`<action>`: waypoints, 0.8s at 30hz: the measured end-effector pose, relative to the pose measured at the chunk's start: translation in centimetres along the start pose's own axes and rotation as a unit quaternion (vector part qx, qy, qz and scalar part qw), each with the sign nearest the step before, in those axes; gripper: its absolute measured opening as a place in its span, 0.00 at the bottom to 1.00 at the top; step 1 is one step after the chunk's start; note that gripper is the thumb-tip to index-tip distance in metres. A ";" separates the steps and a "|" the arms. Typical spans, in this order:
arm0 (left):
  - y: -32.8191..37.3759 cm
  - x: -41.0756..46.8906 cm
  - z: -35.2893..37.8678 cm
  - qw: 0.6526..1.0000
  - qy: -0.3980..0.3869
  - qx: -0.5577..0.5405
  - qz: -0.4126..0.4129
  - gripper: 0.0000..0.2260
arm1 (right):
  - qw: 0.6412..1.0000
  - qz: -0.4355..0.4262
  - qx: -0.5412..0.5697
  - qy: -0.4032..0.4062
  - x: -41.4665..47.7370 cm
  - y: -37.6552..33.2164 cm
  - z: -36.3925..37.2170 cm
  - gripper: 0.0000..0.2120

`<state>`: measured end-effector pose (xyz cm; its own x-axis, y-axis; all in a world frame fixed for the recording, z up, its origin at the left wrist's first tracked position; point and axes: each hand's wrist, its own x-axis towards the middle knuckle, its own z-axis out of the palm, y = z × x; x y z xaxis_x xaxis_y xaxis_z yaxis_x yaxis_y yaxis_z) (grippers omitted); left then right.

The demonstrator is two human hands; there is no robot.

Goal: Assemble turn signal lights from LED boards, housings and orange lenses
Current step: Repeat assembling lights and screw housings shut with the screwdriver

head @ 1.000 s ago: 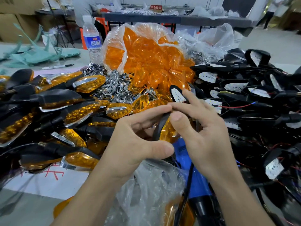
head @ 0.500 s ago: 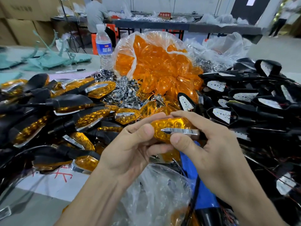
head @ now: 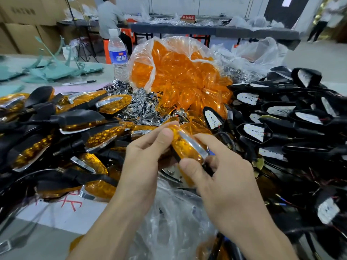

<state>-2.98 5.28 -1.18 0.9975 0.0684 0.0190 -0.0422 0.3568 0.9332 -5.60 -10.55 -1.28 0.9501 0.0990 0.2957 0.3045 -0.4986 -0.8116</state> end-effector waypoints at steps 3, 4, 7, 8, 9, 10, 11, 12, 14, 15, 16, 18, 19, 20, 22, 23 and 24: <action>0.0 0.2 0.1 0.996 -0.082 -0.009 0.015 0.20 | 0.996 0.003 0.088 0.000 0.5 0.2 -0.2 0.10; -0.1 0.2 0.0 0.995 -0.095 -0.003 0.025 0.23 | 0.994 0.009 0.110 -0.006 0.7 0.3 -0.3 0.09; -0.3 0.1 -0.1 0.995 -0.077 0.008 0.060 0.26 | 0.992 0.030 0.118 -0.036 0.8 0.6 -0.4 0.11; -0.3 0.1 -0.1 0.995 -0.068 0.007 0.067 0.26 | 0.993 0.033 0.105 -0.048 0.8 0.8 -0.4 0.12; -0.3 0.1 -0.1 0.995 -0.062 0.010 0.073 0.27 | 0.995 0.032 0.084 -0.052 0.8 1.0 -0.5 0.14; -0.4 0.1 -0.1 0.995 -0.060 0.019 0.081 0.27 | 0.996 0.031 0.064 -0.048 0.9 1.2 -0.7 0.17; -0.4 0.1 -0.2 0.993 -0.062 0.033 0.090 0.27 | 0.997 0.027 0.058 -0.035 0.9 1.3 -0.8 0.20; -0.3 0.1 -0.2 0.992 -0.065 0.051 0.100 0.26 | 0.997 0.018 0.072 -0.019 0.9 1.3 -0.8 0.22; -0.3 0.2 -0.3 0.987 -0.070 0.080 0.119 0.24 | 0.995 -0.007 0.095 -0.016 0.8 1.1 -0.6 0.25; -0.3 0.2 -0.3 0.986 -0.073 0.088 0.124 0.24 | 0.996 -0.014 0.088 -0.020 0.8 1.2 -0.4 0.26; -0.2 0.2 -0.3 0.985 -0.077 0.093 0.126 0.23 | 0.996 -0.018 0.080 -0.020 0.8 1.2 -0.3 0.27; -0.1 0.1 -0.4 0.983 -0.087 0.100 0.124 0.23 | 0.995 -0.026 0.091 -0.013 0.8 1.3 -0.2 0.27; 0.0 0.1 -0.5 0.983 -0.093 0.103 0.123 0.23 | 0.994 -0.027 0.107 -0.013 0.8 1.5 -0.3 0.28; 0.0 0.1 -0.5 0.982 -0.097 0.103 0.123 0.22 | 0.992 -0.025 0.126 -0.014 0.9 1.6 -0.4 0.29; 0.0 0.2 -0.7 0.982 -0.104 0.100 0.123 0.22 | 0.988 -0.018 0.153 -0.019 0.9 1.9 -0.4 0.30; -0.1 0.2 -0.8 0.982 -0.106 0.099 0.122 0.22 | 0.987 -0.014 0.159 -0.021 0.9 2.0 -0.4 0.30; -0.2 0.3 -0.9 0.982 -0.106 0.097 0.120 0.22 | 0.987 -0.011 0.160 -0.023 0.9 2.1 -0.4 0.30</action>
<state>-2.75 6.07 -1.63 0.9506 -0.0734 0.3017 -0.2863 0.1690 0.9431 -4.15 -11.83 -2.51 0.9426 0.1488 0.2989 0.3246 -0.1984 -0.9248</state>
